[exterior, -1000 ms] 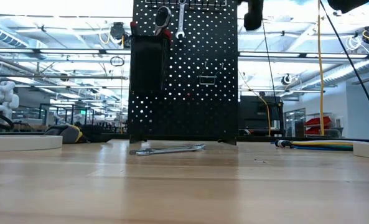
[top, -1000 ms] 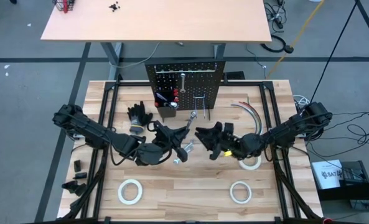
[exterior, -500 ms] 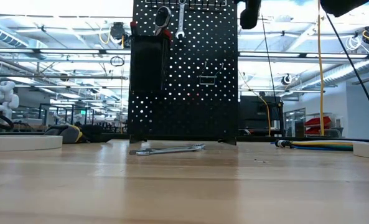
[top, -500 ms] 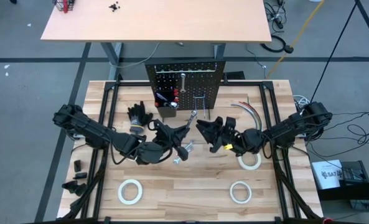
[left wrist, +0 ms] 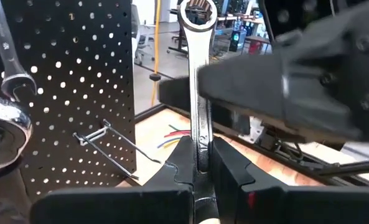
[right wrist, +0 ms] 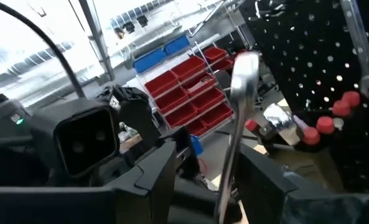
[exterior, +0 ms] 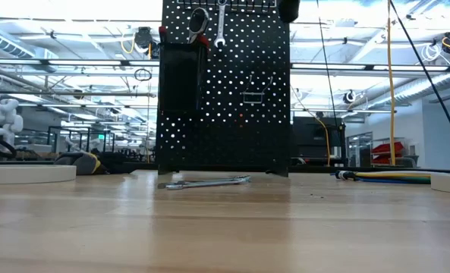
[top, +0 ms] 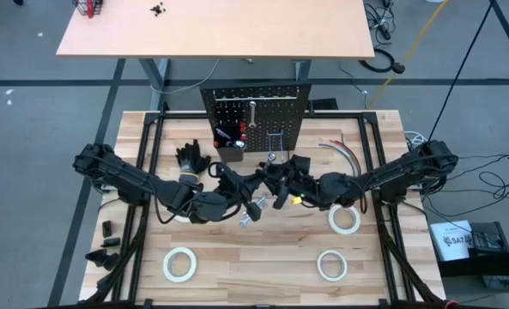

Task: Hang tools onto peg board
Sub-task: Hang the wrench on the peg board

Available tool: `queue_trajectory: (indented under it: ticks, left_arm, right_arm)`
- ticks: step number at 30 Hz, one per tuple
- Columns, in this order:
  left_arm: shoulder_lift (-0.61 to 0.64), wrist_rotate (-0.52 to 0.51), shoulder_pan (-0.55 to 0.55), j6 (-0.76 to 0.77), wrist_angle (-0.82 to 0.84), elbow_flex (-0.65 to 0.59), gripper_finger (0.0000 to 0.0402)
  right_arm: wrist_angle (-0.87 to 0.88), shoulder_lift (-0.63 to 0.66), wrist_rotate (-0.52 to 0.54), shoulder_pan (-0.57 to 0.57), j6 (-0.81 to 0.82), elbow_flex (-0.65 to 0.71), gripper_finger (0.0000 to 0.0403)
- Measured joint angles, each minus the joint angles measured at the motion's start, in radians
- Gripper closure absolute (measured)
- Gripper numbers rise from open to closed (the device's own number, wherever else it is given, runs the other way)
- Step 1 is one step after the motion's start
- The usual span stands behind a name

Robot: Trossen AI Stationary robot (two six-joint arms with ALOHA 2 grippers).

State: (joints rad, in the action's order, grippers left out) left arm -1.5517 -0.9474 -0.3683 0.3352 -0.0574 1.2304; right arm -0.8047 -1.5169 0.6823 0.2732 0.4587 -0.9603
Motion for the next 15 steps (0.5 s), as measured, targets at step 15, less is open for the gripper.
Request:
queue_trajectory:
  ticks: [15]
  left_arm:
    - [-0.002, -0.027, 0.002, -0.004, 0.026, 0.0, 0.0382]
  right_arm:
    - [0.01, -0.055, 0.012, -0.006, 0.099, -0.018, 0.0258]
